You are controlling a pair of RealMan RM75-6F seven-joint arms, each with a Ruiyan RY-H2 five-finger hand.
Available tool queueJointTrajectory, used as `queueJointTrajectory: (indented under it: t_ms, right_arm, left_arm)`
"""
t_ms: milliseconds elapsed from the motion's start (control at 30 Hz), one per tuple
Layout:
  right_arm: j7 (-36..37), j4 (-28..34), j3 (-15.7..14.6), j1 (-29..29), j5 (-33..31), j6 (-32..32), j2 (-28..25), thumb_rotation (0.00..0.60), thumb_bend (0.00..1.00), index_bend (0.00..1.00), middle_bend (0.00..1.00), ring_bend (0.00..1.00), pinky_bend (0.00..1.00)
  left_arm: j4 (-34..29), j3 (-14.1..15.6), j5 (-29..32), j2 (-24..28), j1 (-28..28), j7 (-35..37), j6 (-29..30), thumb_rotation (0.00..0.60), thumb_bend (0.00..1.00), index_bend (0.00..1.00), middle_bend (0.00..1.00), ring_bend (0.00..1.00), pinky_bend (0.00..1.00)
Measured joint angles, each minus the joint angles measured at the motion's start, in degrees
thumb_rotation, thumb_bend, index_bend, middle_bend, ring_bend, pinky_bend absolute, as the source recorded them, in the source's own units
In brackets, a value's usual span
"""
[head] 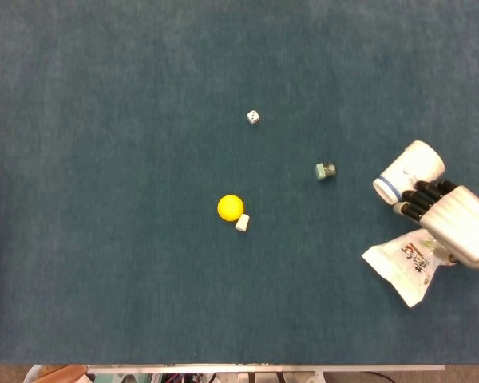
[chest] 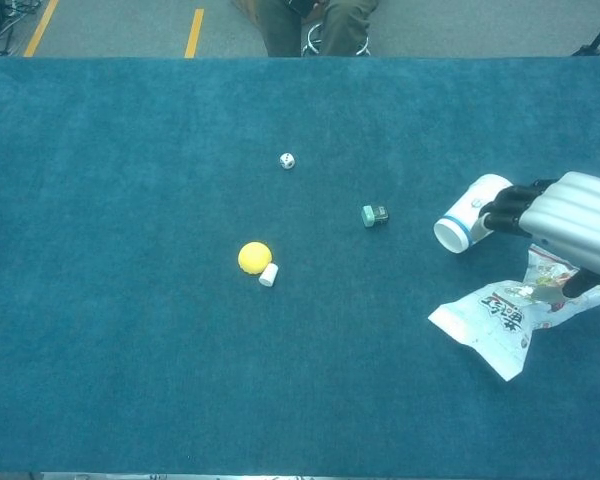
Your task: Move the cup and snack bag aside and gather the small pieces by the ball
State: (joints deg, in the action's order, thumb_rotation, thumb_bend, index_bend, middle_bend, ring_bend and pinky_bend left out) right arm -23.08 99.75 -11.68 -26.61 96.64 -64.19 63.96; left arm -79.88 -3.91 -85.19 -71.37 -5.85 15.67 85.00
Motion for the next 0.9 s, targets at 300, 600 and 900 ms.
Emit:
queueJointTrajectory:
  t_ms: [300, 600, 900]
  right_arm:
    - [1.86, -0.19, 3.51, -0.67, 3.34, -2.44, 1.06, 0.600, 0.00, 0.29, 0.28, 0.20, 0.38]
    - [4.47, -8.09, 9.15, -4.63, 4.66, -1.77, 7.94, 0.600, 0.00, 0.38, 0.35, 0.23, 0.38]
    - [1.76, -12.48, 12.63, -8.92, -0.93, 6.94, 15.76, 0.600, 0.00, 0.41, 0.40, 0.28, 0.38]
  left_arm:
    - [-0.33, 0.03, -0.12, 0.39, 0.23, 0.18, 0.52, 0.600, 0.31, 0.55, 0.50, 0.34, 0.50]
    - [-0.06, 0.19, 0.00, 0.55, 0.87, 1.17, 1.19, 0.600, 0.31, 0.55, 0.50, 0.34, 0.50]
    - [1.13, 0.37, -0.09, 0.48, 1.07, 2.95, 1.12, 0.600, 0.31, 0.55, 0.50, 0.34, 0.50]
